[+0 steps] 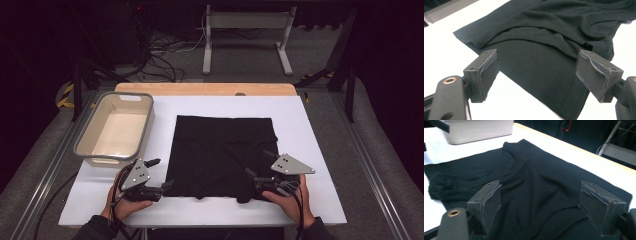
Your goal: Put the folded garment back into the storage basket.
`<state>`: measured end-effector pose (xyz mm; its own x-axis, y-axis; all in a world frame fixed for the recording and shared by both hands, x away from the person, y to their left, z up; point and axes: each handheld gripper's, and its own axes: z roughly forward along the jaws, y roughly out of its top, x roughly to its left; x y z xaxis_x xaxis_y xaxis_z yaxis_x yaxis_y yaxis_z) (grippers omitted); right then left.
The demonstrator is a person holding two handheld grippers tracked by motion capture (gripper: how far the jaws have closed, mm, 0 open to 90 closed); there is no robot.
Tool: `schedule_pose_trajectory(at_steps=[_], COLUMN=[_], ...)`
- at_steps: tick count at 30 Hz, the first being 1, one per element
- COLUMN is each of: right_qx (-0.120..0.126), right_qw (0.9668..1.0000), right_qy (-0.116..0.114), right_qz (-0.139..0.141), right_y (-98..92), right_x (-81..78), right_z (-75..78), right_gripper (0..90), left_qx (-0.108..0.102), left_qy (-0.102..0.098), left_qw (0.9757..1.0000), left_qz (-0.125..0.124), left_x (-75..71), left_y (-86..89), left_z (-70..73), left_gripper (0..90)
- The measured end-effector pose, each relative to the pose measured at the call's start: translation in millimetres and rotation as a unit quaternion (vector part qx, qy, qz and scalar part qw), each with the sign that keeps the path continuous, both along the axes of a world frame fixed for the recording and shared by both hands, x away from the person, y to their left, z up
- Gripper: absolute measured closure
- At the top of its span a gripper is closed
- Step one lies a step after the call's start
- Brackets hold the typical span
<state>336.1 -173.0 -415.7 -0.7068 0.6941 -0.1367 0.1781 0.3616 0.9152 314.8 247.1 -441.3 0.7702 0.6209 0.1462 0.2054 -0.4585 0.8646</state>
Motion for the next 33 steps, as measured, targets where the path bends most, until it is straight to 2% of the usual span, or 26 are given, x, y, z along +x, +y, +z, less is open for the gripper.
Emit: schedule_pose_trajectory(at_steps=[4, 7, 9, 10, 14, 19, 24, 26, 28, 33], right_qx=[-0.005, -0.012, -0.013, -0.017, -0.024, -0.058, -0.092, -0.108, -0.112, -0.137], right_qw=[0.9999, 0.9989, 0.9986, 0.9974, 0.9948, 0.9872, 0.9773, 0.9743, 0.9718, 0.9687], right_qy=[0.005, 0.016, 0.020, 0.024, 0.038, 0.054, 0.063, 0.072, 0.087, 0.096], right_qz=[0.011, 0.042, 0.048, 0.066, 0.091, 0.139, 0.180, 0.184, 0.189, 0.184], right_y=[5.4, 18.1, 22.0, 31.5, 48.3, 89.8, 127.9, 139.6, 149.2, 167.7], right_x=[-0.6, -7.0, -8.6, -11.8, -16.1, -27.3, -28.9, -24.9, -21.7, -18.4], right_z=[-0.8, -0.6, -0.1, 0.6, -0.5, -8.8, -20.8, -26.6, -30.9, -41.2], right_gripper=[23.7, 27.8, 28.2, 30.1, 31.9, 37.9, 43.4, 43.6, 43.0, 41.8], left_qx=[-0.004, -0.002, 0.003, 0.006, 0.008, 0.010, 0.009, 0.012, 0.008, 0.006], left_qy=[0.005, 0.008, 0.006, 0.005, 0.007, 0.011, 0.012, 0.013, 0.017, 0.019], left_qw=[1.0000, 0.9999, 1.0000, 0.9999, 0.9999, 0.9997, 0.9997, 0.9995, 0.9994, 0.9992], left_qz=[0.003, 0.006, 0.006, 0.006, 0.010, 0.017, 0.019, 0.025, 0.028, 0.036], left_x=[2.3, 2.3, 1.3, 1.2, 2.0, 2.5, 2.3, 2.9, 3.8, 4.7], left_y=[1.2, 0.2, -0.8, -1.5, -1.1, -1.2, -1.3, -1.2, -0.3, 0.0], left_z=[-0.9, -1.6, -1.6, -1.5, -1.6, -2.1, -1.9, -2.0, -2.6, -2.2], left_gripper=[20.3, 20.3, 20.3, 20.3, 20.3, 20.8, 21.1, 21.2, 21.5, 22.5])
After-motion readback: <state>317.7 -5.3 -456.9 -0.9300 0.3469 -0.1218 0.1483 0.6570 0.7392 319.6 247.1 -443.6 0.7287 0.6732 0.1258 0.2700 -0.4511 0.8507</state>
